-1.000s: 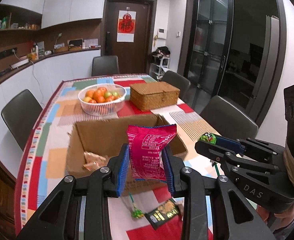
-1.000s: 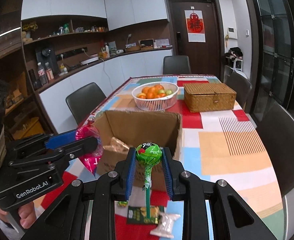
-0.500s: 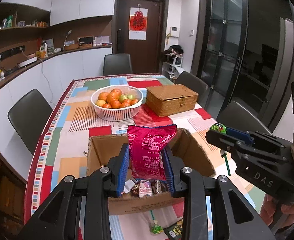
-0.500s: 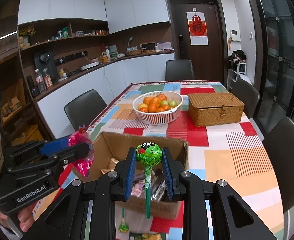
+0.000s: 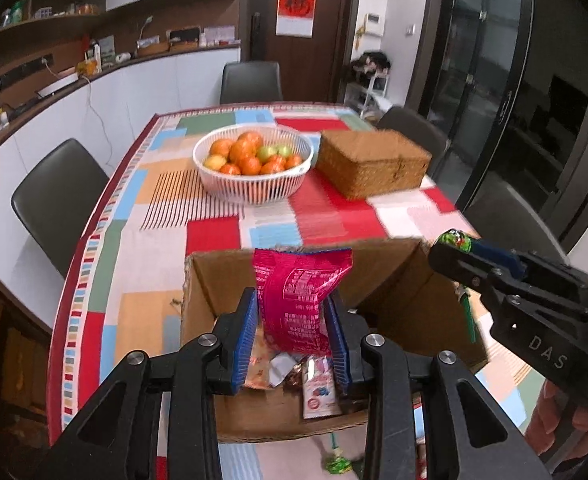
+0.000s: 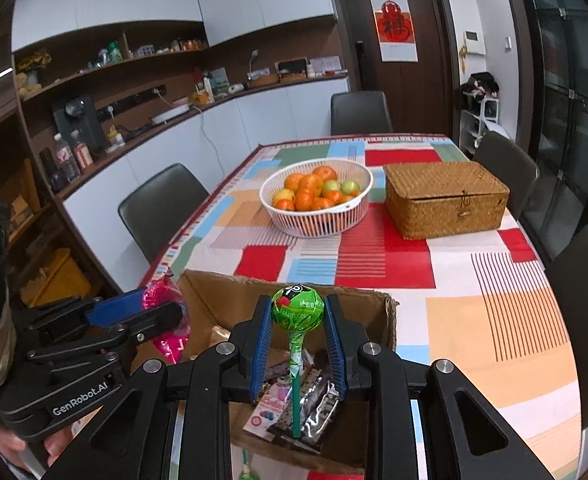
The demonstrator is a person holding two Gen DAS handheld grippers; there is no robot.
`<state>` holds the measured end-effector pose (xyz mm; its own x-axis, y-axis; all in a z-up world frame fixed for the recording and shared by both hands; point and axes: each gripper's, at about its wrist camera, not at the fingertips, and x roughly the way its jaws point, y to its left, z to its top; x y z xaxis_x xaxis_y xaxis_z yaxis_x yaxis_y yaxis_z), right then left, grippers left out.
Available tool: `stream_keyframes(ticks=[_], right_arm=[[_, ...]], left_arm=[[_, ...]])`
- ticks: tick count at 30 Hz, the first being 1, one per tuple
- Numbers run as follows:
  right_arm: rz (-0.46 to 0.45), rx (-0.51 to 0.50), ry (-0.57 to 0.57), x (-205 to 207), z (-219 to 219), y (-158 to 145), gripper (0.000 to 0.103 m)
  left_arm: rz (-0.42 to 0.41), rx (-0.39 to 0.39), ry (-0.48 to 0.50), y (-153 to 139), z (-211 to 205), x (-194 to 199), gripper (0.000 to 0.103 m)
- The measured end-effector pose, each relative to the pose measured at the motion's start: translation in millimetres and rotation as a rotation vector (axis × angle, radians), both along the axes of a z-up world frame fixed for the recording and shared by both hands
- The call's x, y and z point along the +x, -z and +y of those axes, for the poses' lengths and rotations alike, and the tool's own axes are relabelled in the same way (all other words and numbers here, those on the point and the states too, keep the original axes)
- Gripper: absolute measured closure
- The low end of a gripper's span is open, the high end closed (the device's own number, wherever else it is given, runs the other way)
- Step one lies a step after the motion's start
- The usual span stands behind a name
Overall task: Organize snacks
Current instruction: 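Carry the pink pack and lollipop over the box and open both tools, then grasp the other green lollipop with the left tool while the right tool grasps the white pastry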
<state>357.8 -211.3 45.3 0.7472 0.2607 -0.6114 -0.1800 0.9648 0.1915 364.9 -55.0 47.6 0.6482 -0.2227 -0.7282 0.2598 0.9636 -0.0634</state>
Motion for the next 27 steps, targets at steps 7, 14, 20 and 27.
stream_keyframes(ticks=[7,14,20,27], right_arm=[[0.007,-0.014,0.029,-12.9,0.9,9.4,0.045],[-0.025,-0.027,0.033,-58.4,0.7,6.9,0.045],[-0.047,-0.031,0.043,-98.3,-4.6,5.7,0.045],[-0.025,-0.049,0.049,-129.0,-7.7,21.0,0.045]], left_arm=[[-0.049,0.016,0.004,-2.6,3.3,-29.0,0.048],[-0.124,-0.001,0.051,-14.0,2.1,-79.3,0.047],[-0.159,0.003,0.083,-12.4,-3.4,-114.7,0.044],[-0.113,-0.016,0.087,10.0,-7.4,-142.7,0.044]])
